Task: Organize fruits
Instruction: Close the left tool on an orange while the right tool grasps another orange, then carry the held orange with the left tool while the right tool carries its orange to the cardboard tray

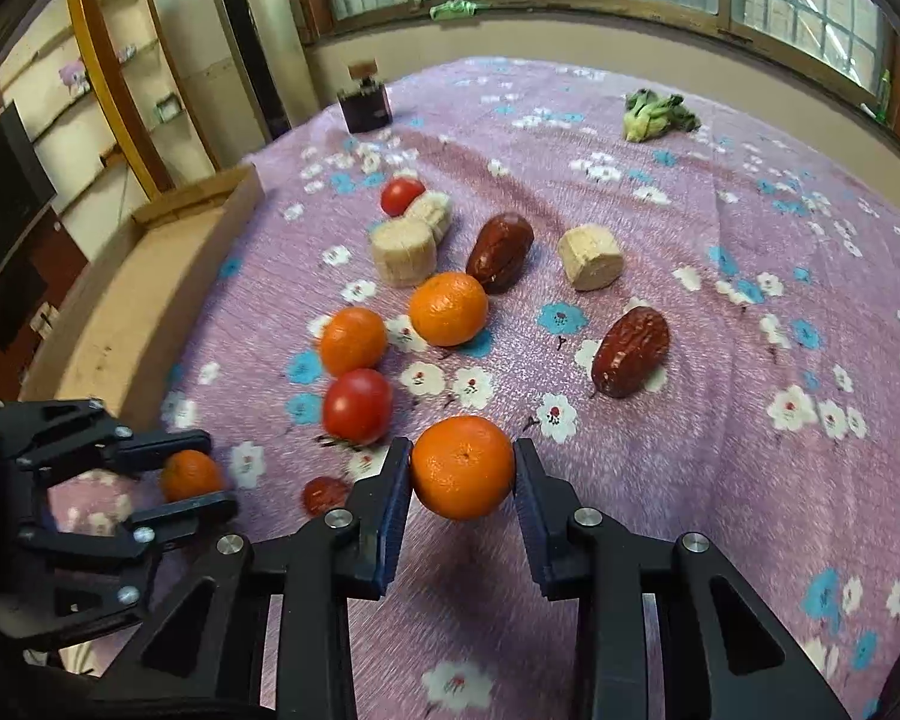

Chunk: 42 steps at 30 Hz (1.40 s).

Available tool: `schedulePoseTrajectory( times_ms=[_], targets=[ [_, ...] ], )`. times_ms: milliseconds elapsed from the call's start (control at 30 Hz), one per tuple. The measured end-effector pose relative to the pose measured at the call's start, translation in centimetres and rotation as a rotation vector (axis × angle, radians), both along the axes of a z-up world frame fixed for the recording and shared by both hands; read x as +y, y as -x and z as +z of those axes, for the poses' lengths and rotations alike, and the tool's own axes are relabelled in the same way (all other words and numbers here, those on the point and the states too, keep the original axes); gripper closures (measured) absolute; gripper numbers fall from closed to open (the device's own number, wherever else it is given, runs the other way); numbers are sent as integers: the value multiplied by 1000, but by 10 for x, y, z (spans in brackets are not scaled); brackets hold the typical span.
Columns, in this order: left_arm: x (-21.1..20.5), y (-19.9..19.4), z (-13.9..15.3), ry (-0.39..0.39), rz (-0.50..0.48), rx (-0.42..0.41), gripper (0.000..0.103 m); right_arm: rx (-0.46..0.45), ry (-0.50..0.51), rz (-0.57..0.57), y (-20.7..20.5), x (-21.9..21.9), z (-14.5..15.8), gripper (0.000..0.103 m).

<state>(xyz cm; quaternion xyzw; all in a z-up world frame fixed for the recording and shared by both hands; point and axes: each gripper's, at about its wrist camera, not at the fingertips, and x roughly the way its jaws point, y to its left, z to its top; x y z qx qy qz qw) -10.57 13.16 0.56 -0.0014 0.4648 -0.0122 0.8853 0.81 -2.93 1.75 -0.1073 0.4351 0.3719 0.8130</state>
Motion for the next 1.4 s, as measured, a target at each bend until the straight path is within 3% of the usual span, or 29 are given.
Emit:
schedulePoseTrajectory(
  times_ms=[300,833,1400],
  targets=[
    [-3,22,29,18,-4,-71,74,-21,-103,-8,33,-18,37,69],
    [18,55,55,-11,76,-139,74,10,-161,31,67,1,42,69],
    [56,76,60,-23,171,-155,74,20,-175,135,91,44,46,69]
  ],
)
